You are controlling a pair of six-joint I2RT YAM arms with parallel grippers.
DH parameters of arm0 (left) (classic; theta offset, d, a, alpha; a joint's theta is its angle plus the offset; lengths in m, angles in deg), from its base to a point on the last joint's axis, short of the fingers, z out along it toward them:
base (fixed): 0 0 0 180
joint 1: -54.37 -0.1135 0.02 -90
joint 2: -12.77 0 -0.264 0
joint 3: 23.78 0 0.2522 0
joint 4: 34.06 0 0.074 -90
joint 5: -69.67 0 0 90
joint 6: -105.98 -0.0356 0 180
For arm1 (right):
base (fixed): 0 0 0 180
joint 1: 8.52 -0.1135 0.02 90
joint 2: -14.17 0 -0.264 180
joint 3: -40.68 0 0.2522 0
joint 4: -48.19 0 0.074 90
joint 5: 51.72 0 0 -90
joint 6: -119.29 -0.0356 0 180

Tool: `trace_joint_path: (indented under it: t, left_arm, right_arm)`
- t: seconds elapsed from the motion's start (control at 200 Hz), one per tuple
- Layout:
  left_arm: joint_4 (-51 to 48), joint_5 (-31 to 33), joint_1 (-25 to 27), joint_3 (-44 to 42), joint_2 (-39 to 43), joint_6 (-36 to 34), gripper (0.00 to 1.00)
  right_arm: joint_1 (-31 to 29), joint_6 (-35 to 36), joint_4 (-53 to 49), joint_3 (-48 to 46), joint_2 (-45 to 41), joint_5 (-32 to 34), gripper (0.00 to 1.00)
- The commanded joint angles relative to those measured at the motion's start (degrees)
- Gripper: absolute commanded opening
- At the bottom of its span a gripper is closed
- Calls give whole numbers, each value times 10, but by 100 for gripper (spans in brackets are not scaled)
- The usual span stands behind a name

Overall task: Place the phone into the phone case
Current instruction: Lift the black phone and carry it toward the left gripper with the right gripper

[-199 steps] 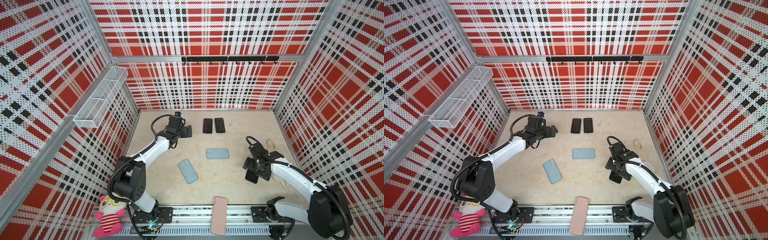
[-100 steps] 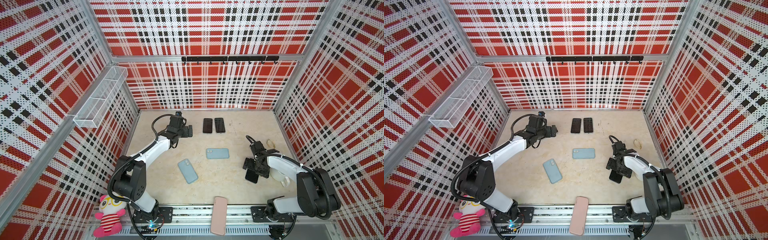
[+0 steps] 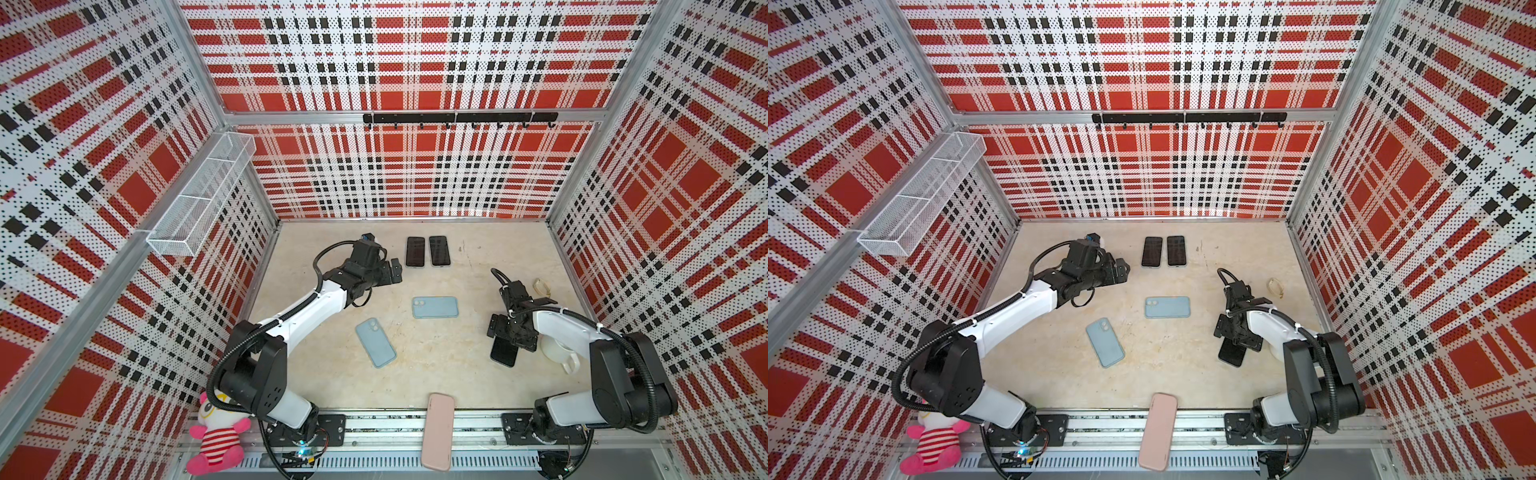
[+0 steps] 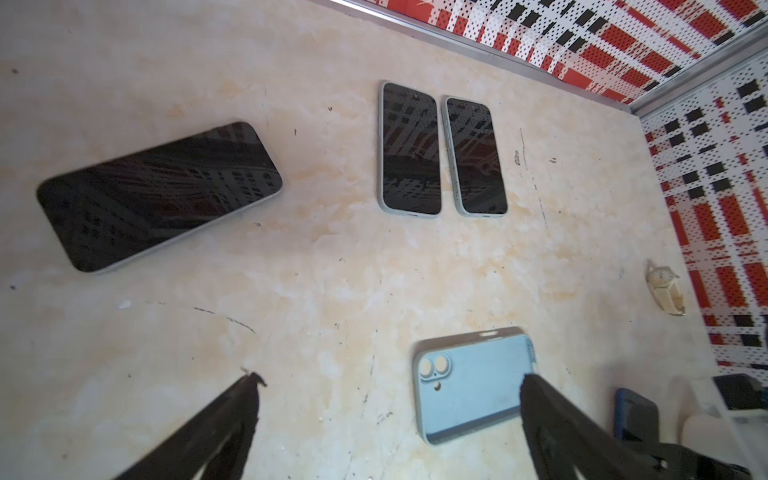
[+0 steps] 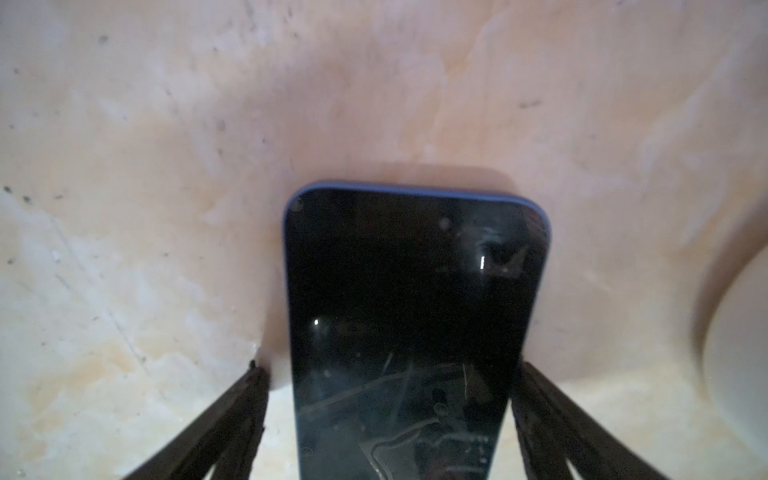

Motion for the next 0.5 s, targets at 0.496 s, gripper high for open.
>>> trace_joint_path:
  t: [0.496]
  left_arm:
    - [30, -12, 27, 0, 10, 47, 100]
  right_arm:
    - [6, 95, 13, 13, 3, -115, 64]
